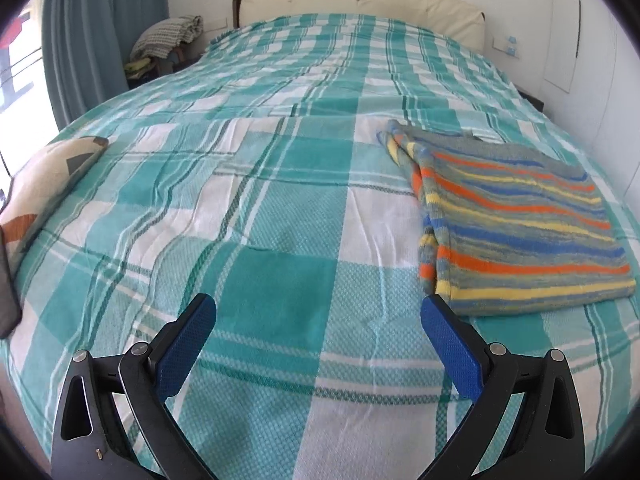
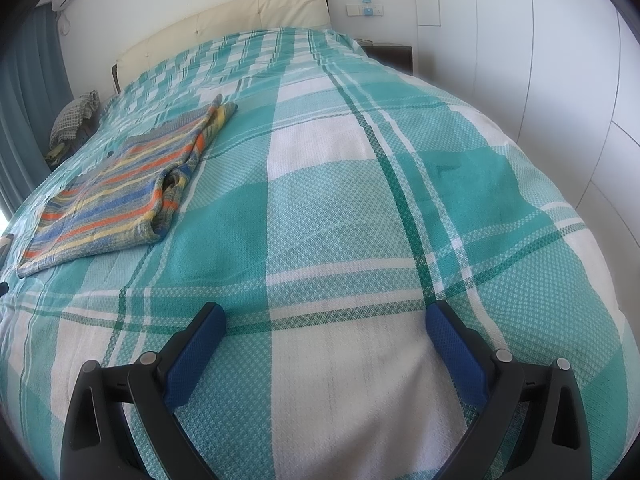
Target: Fold small clothes
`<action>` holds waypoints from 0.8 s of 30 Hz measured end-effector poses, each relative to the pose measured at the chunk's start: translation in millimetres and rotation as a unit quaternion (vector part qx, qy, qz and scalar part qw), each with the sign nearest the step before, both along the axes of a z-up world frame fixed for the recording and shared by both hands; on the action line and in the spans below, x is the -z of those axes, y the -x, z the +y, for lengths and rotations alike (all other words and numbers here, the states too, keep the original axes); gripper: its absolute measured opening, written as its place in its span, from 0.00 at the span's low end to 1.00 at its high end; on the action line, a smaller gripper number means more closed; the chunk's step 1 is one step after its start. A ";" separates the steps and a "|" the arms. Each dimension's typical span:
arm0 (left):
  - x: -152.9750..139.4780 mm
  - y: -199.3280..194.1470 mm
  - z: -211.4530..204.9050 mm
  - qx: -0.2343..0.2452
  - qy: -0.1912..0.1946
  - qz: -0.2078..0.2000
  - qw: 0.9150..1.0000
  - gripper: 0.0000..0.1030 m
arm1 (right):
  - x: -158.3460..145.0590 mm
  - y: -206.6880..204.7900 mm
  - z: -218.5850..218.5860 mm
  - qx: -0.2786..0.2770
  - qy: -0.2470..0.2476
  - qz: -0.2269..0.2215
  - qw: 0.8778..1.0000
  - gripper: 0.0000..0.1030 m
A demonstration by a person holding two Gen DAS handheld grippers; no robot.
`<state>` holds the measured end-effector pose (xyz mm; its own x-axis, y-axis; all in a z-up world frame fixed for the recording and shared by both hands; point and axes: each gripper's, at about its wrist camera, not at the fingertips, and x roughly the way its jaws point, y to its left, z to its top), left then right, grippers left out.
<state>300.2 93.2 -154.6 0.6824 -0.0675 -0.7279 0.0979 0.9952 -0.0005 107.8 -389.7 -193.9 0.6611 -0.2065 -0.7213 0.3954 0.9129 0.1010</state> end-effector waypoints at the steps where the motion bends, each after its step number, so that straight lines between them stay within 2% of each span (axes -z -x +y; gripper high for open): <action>1: 3.8 -15.7 2.5 0.001 -0.007 0.013 1.000 0.99 | 0.1 -0.1 0.0 0.000 0.000 0.000 1.000 0.97; 3: 32.2 -48.0 8.1 -0.011 -0.040 0.075 0.996 1.00 | 0.4 -1.0 0.3 0.000 0.003 0.003 1.000 0.97; 4: 51.0 -57.8 12.6 -0.011 -0.044 0.109 0.993 1.00 | 0.6 -1.8 0.4 0.000 0.005 0.005 1.000 0.98; 5: 54.1 -54.1 18.9 -0.012 -0.017 0.084 0.996 1.00 | 0.9 -2.5 1.1 0.000 0.008 0.008 1.000 0.98; 6: 51.2 -46.0 22.1 -0.018 -0.005 0.057 0.998 1.00 | 1.2 -3.5 1.7 0.000 0.010 0.010 1.000 0.98; 7: 50.5 -41.2 20.4 -0.023 -0.017 0.052 0.998 1.00 | 1.4 -4.1 2.6 0.001 0.013 0.012 1.000 0.98; 11: 52.7 -31.0 10.8 -0.034 -0.049 0.042 0.997 1.00 | 1.8 -5.9 3.0 0.001 0.018 0.017 1.000 0.98; 16: 53.0 -34.1 19.8 -0.032 -0.017 0.051 0.998 1.00 | 1.8 -6.5 4.1 0.001 0.022 0.020 1.000 0.99; 24: 52.1 -32.5 18.2 -0.033 -0.023 0.050 0.998 1.00 | 3.1 -10.7 7.0 0.005 0.038 0.034 0.999 0.99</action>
<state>332.6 111.4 -206.7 0.6075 0.0103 -0.7942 0.0349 0.9986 0.0396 118.4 -382.7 -197.0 0.6081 -0.2680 -0.7473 0.4082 0.9129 0.0047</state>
